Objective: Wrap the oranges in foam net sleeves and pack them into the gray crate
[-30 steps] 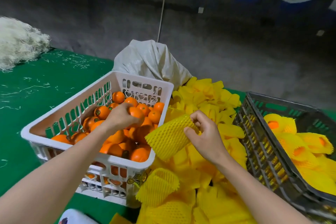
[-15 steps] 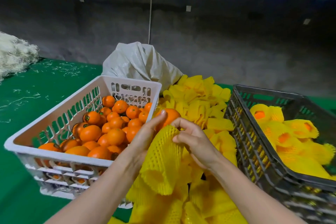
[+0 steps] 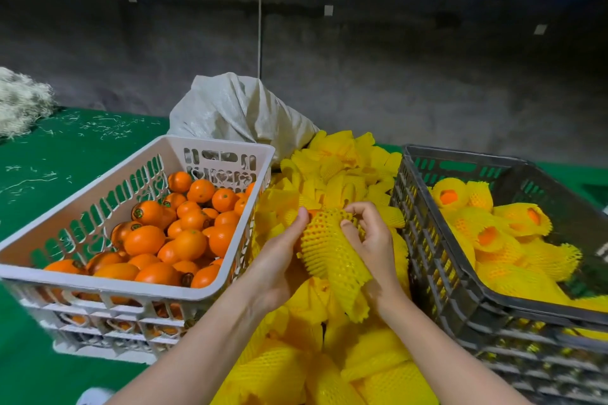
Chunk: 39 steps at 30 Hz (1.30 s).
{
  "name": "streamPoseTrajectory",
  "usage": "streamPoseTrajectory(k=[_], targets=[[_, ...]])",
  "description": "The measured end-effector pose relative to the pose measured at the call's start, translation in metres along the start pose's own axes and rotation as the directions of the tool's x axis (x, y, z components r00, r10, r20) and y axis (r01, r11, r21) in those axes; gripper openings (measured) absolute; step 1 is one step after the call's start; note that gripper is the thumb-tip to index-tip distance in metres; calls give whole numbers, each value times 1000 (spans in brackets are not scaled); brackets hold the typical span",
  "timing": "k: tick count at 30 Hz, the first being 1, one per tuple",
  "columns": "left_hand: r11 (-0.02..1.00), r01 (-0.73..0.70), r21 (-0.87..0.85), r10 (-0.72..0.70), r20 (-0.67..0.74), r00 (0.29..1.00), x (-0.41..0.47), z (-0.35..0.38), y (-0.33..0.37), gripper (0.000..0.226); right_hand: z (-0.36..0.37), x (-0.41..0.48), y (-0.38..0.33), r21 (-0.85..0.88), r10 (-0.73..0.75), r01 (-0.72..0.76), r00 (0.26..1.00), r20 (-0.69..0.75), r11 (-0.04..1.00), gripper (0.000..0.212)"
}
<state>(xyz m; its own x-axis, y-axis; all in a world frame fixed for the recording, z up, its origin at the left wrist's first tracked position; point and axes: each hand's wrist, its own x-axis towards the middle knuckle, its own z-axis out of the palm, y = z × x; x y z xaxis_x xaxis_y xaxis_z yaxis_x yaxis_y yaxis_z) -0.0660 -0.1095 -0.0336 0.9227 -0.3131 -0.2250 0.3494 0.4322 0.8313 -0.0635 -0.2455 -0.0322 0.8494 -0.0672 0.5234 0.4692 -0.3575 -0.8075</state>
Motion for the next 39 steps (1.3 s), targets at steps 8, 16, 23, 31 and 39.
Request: streamPoseTrajectory(k=[8, 16, 23, 31, 39], targets=[[960, -276, 49, 277, -29, 960, 2, 6, -18, 55, 18, -24, -3, 110, 147, -133, 981, -130, 985, 12], [973, -110, -204, 92, -97, 991, 6, 6, -17, 56, 14, -1, 1, 137, 89, -68, 984, -154, 988, 28], [954, -114, -277, 117, -6, 993, 4, 4, -11, 51, 10, 3, 3, 255, 156, -135, 986, -64, 957, 33], [914, -54, -403, 44, -34, 998, 11, 7, -9, 51, 8, 5, 5, 362, 116, -154, 985, 126, 919, 17], [963, -250, -102, 196, -372, 907, 19, 3, -15, 25, 8, 3, 11, 323, 485, -554, 831, 273, 767, 55]])
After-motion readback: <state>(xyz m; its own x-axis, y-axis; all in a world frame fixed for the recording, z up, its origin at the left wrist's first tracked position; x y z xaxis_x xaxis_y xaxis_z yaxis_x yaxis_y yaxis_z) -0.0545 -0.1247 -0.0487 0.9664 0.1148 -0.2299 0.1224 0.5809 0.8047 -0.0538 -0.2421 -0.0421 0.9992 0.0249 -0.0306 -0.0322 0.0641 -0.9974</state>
